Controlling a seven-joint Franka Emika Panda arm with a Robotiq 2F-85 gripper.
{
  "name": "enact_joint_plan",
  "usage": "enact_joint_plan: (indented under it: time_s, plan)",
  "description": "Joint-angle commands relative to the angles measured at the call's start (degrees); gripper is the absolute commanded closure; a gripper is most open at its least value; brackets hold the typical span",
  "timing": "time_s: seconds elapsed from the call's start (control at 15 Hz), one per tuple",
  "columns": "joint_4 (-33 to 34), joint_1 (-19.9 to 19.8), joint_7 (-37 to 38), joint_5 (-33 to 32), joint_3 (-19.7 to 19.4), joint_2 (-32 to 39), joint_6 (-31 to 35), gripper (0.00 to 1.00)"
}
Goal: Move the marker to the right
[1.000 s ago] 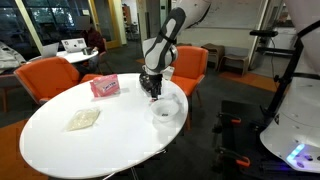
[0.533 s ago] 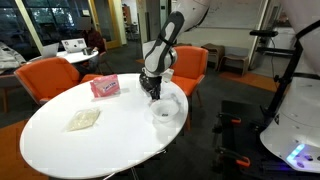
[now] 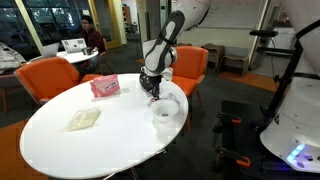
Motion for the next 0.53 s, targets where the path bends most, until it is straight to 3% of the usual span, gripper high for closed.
enact_joint_plan:
  time_s: [0.0, 0.47]
  plan:
    - [-1.65, -1.82, -7.19, -2.07, 1.50, -2.82, -2.48, 0.95]
    - [-5.35, -1.48, -22.89, -12.35, -1.68, -8.79, -7.64, 0.95]
